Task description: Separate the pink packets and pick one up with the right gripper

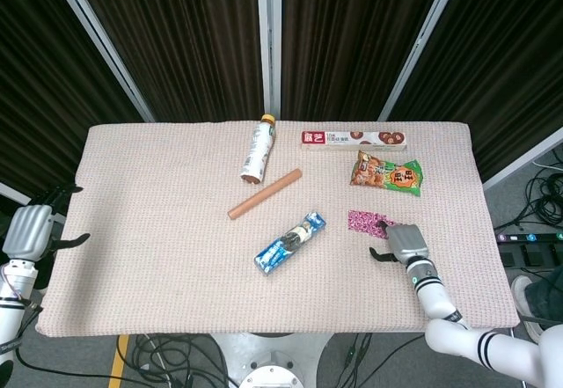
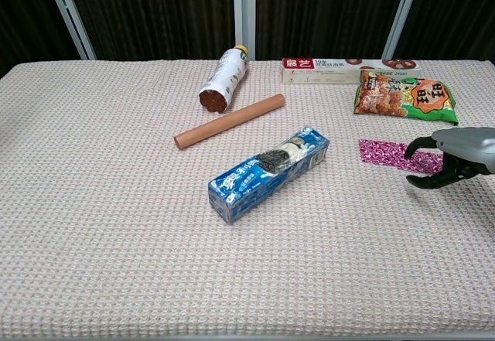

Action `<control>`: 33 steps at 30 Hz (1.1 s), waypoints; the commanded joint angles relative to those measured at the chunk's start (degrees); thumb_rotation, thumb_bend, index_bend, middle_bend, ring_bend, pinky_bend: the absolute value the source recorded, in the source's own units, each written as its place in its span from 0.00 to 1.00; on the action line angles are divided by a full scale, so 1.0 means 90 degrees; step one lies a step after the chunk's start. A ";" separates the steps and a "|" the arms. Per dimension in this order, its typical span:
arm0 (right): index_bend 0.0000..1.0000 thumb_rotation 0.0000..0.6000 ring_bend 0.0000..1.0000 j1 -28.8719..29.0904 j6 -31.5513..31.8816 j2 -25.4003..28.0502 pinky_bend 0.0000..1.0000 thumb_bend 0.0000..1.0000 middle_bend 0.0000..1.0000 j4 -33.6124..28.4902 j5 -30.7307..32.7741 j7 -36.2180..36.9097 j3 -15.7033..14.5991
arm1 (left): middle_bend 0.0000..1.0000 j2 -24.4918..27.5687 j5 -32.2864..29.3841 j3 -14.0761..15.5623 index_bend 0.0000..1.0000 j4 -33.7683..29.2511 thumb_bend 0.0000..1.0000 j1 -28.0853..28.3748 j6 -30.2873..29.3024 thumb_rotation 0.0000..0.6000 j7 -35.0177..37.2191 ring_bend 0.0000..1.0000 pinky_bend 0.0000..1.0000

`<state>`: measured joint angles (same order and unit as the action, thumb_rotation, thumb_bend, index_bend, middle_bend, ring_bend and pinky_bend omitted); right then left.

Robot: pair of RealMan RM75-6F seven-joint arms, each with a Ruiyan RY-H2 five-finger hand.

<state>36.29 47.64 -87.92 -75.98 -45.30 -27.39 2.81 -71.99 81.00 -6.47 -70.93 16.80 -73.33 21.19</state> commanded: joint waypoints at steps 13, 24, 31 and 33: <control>0.22 0.39 1.00 -0.0150 -0.0032 0.0272 1.00 0.29 1.00 -0.0056 0.0029 0.0078 -0.0161 | 0.29 0.0019 -0.0037 -0.0019 0.28 -0.0101 0.00 -0.0011 -0.0016 1.00 -0.0122 0.23 0.26; 0.22 0.39 1.00 -0.0251 -0.0009 0.0508 1.00 0.29 1.00 -0.0158 -0.0062 0.0171 -0.0229 | 0.29 0.0053 -0.0050 -0.0033 0.28 -0.0176 0.00 -0.0039 -0.0068 1.00 -0.0188 0.23 0.26; 0.22 0.39 1.00 -0.0264 0.0136 0.0600 1.00 0.28 1.00 -0.0335 -0.0280 0.0306 -0.0124 | 0.29 0.0066 -0.0048 -0.0036 0.28 -0.0201 0.00 -0.0058 -0.0096 1.00 -0.0185 0.23 0.26; 0.22 0.39 1.00 -0.0234 0.0160 0.0591 1.00 0.27 1.00 -0.0359 -0.0337 0.0347 -0.0057 | 0.29 0.0070 -0.0051 -0.0037 0.28 -0.0199 0.00 -0.0061 -0.0096 1.00 -0.0172 0.23 0.26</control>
<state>34.05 48.92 -82.59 -79.05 -48.10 -24.48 2.06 -71.36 80.55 -6.81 -72.72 16.25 -74.20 19.65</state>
